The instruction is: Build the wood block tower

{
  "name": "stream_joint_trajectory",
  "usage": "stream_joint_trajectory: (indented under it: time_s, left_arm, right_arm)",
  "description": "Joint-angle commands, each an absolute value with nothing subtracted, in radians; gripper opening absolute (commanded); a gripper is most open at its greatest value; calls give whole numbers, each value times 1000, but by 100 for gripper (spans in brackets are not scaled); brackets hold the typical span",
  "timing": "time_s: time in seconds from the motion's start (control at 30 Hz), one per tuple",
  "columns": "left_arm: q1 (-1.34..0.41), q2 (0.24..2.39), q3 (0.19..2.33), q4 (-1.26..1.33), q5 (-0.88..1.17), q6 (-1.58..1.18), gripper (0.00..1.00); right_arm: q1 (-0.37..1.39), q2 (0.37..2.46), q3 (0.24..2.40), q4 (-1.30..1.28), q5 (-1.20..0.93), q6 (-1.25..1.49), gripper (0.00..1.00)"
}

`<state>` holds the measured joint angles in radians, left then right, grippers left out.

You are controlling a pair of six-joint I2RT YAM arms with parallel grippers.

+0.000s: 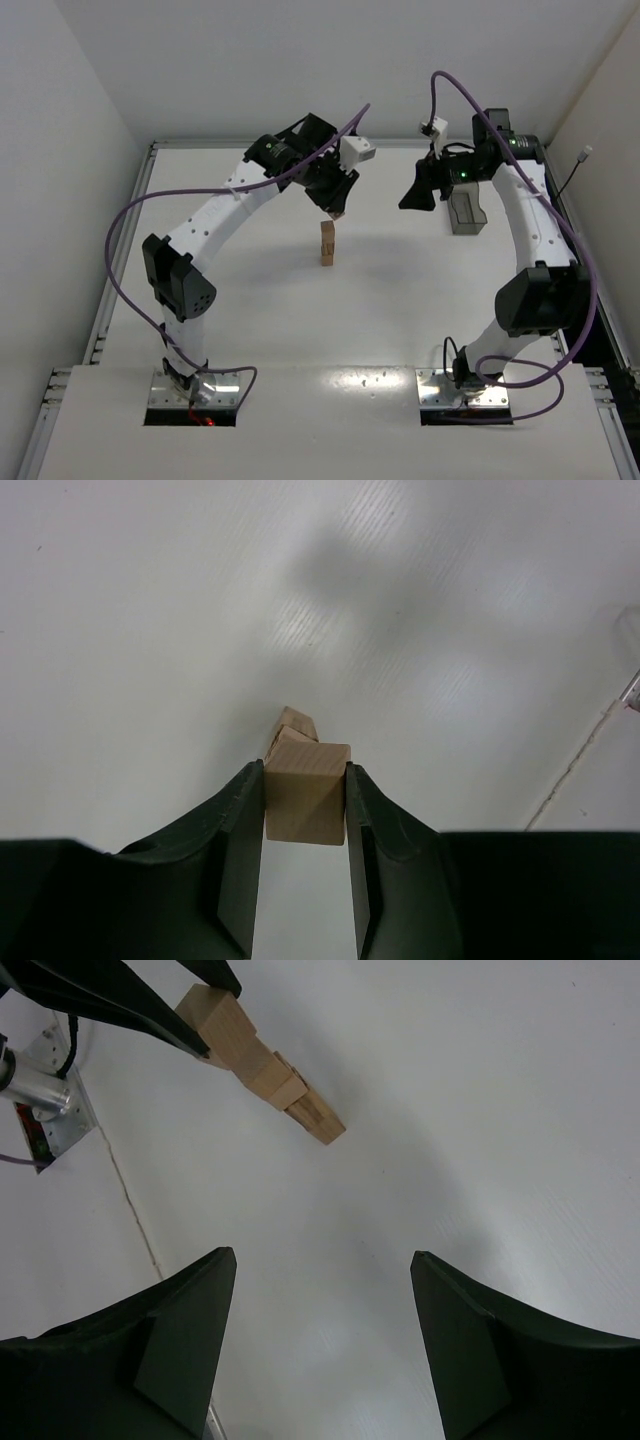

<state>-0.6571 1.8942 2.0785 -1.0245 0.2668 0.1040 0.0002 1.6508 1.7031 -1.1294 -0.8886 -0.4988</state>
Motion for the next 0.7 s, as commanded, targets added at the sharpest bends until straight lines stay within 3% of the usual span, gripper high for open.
stream_joint_trajectory:
  time_s: [0.0, 0.67]
  left_arm:
    - [-649, 1855, 2100, -1058, 258, 98, 0]
    - [-578, 1927, 2232, -1299, 523, 581, 0]
  right_arm:
    - [-3, 1615, 1698, -1104, -904, -495, 68]
    - [-3, 1615, 1698, -1104, -922, -495, 68]
